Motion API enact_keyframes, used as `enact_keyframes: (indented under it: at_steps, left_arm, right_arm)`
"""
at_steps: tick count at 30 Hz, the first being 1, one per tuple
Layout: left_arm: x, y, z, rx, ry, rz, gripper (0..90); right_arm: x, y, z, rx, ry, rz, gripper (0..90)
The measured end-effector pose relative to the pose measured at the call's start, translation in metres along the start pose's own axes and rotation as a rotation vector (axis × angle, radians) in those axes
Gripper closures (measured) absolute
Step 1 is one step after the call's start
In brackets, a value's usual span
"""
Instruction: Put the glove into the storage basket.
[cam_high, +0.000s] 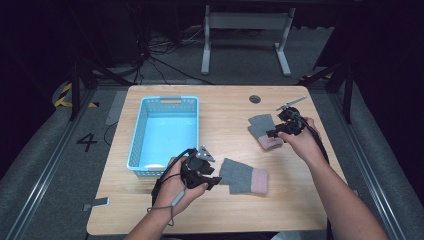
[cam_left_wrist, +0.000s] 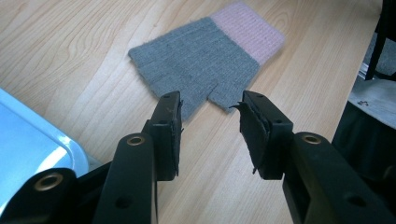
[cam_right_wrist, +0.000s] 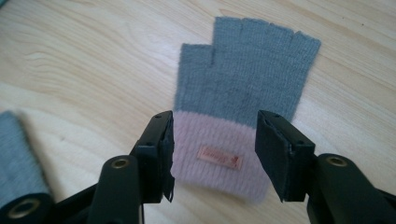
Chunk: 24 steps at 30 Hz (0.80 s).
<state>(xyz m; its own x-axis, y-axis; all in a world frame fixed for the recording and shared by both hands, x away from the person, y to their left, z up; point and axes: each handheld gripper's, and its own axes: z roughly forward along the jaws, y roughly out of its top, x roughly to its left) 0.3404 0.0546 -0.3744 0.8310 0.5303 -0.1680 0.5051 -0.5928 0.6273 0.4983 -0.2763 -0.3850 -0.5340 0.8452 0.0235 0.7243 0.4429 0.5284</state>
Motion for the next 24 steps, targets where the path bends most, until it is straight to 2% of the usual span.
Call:
enact_keyframes:
  at_steps: [10, 19, 21, 22, 24]
  left_arm:
    - [0.0, 0.0, 0.0, -0.003, -0.004, 0.006, 59.5]
    - [0.0, 0.0, 0.0, -0.006, -0.004, 0.004, 59.4]
    - [0.0, 0.0, 0.0, -0.006, -0.004, 0.004, 59.4]
    - [0.0, 0.0, 0.0, -0.004, -0.005, 0.006, 59.4]
    - [0.0, 0.0, 0.0, -0.003, -0.004, 0.007, 59.4]
  right_arm:
    - [-0.01, 0.016, 0.034, 0.057, -0.039, 0.058, 46.5]
    - [-0.013, 0.016, 0.054, 0.085, -0.055, 0.097, 45.9]
    - [-0.013, 0.016, 0.057, 0.095, -0.062, 0.113, 42.0]
    - [-0.013, 0.016, 0.059, 0.101, -0.076, 0.12, 41.6]
    - [-0.013, 0.015, 0.061, 0.099, -0.075, 0.132, 41.6]
